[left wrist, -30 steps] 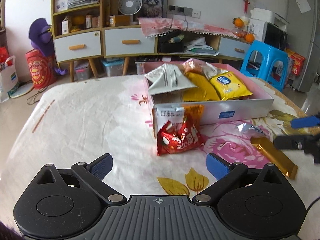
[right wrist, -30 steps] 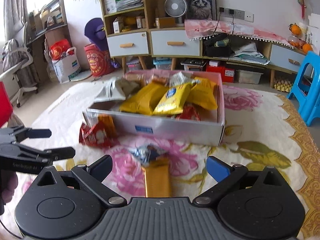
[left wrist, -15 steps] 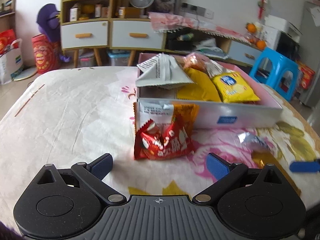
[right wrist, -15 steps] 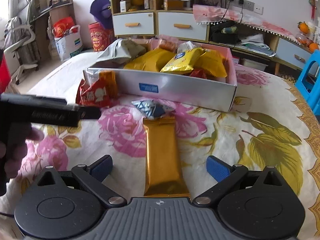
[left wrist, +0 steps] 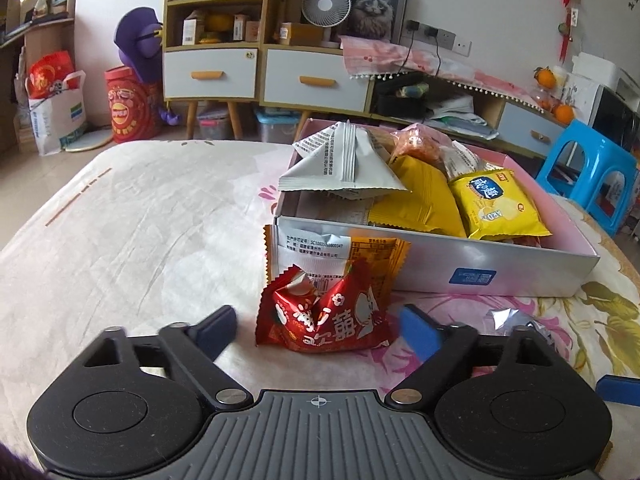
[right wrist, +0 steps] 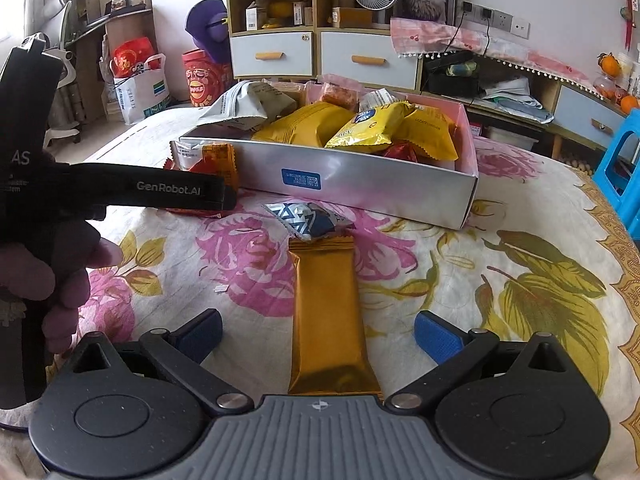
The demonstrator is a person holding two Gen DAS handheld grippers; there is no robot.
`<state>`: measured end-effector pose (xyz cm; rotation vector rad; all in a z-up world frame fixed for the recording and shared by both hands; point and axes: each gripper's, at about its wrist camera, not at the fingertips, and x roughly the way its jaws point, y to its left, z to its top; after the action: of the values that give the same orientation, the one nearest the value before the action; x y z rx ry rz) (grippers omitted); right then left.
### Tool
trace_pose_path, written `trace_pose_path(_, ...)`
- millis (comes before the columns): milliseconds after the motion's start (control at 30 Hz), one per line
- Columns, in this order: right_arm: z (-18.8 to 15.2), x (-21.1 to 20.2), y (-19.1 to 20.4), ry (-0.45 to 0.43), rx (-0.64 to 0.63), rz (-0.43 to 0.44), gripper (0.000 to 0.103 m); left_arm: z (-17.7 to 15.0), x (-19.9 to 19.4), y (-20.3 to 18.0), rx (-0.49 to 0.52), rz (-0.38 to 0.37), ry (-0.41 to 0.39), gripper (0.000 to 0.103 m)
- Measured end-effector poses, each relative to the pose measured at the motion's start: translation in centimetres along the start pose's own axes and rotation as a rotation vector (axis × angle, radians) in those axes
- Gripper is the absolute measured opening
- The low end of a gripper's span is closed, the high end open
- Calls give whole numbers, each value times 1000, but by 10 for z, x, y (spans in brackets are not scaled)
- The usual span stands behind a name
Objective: Organize snacks
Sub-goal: 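Move both tools toward the red packet and gold bar beside the box, then grasp the red packet with the left tool while the right tool grasps the gold bar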
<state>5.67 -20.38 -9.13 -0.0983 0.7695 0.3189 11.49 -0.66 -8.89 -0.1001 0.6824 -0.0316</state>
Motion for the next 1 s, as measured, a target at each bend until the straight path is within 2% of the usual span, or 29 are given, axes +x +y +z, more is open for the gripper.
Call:
trace_pose_path(33,0,0,0,0,0,0,95,0,-1,1,3,6,-3,73)
trace_pose_path(67,0,0,0,-2,-1,-1,95,1,-1,2,4,10,-5,64)
trace_pose_path(167,-1,-2,1,-8,-2,2,91,1,-3,8,-6,2,-3,58)
trace_pose_path(300,-1,-5,3,-19,-12,12,82,1,-5,14,-8,-12,2,54)
trace_pose_path(667,0,-8,9,-32,-19,22,63,-6,-19,21,22,-47,33,53)
trace_pose_path(1000,3,-9,11,-36,-10,15,33,-17,-31,17,56,-75,33,53)
